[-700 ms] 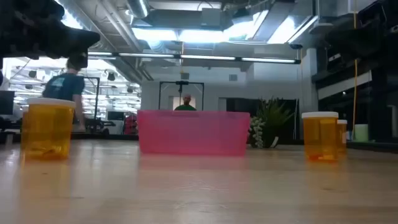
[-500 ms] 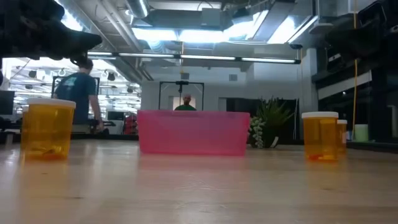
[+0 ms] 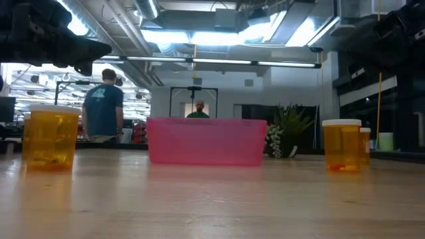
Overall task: Pick and place pill bottles into a basket
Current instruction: Put the orange pill bottle into the red bin
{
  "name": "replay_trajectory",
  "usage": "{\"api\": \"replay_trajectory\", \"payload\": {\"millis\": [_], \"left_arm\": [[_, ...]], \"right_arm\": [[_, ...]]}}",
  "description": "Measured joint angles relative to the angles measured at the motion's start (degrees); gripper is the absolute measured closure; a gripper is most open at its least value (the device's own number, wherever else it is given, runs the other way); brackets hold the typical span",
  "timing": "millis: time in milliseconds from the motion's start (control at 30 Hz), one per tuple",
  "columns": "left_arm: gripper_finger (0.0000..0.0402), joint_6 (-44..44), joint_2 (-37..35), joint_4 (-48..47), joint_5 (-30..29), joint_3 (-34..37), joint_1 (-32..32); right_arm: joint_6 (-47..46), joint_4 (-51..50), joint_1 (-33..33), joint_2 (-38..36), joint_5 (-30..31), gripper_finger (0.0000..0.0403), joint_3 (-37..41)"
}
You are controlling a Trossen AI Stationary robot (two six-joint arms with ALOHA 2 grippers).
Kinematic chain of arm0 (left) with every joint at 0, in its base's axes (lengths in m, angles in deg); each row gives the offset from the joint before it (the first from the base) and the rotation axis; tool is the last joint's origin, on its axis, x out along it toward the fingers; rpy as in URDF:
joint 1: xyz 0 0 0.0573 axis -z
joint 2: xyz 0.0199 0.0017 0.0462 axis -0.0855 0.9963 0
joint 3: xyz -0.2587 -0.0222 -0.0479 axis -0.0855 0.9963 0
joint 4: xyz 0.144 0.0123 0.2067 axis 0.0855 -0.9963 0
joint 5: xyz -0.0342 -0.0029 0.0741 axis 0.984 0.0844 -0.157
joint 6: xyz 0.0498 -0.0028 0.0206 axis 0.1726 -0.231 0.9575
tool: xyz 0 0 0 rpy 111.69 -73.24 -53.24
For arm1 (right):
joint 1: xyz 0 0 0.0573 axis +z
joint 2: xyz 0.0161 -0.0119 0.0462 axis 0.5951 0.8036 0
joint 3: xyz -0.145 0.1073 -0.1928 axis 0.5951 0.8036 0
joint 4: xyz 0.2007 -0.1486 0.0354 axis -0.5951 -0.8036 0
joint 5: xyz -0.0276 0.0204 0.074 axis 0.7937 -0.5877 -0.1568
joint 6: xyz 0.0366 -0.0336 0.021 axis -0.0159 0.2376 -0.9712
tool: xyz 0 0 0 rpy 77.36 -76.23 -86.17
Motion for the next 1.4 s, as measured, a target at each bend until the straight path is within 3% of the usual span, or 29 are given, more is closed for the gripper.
{"api": "replay_trajectory", "payload": {"millis": [233, 867, 1200, 1400], "left_arm": [[0.039, -0.51, 0.1, -2.95, 0.34, -0.02, 0.0], [0.0395, -0.78, 5.81, -3.03, 1.6, -0.02, 0.26], [0.0392, -0.6, 5.79, -3.06, 1.47, -0.02, 0.24], [0.0389, -1.74, 5.79, -2.2, -4.17, 0.0, 0.25]], "right_arm": [[-0.54, 0.01, 0.0, -0.01, 0.03, 0.0395, 0.0], [8.32, -1.15, -0.02, -0.01, 10.26, 0.0395, 0.0], [9.87, 0.25, -0.02, -0.04, 10.34, 0.0395, 0.0], [12.82, 1.03, 0.0, -0.04, 11.14, 0.0395, 0.0]]}}
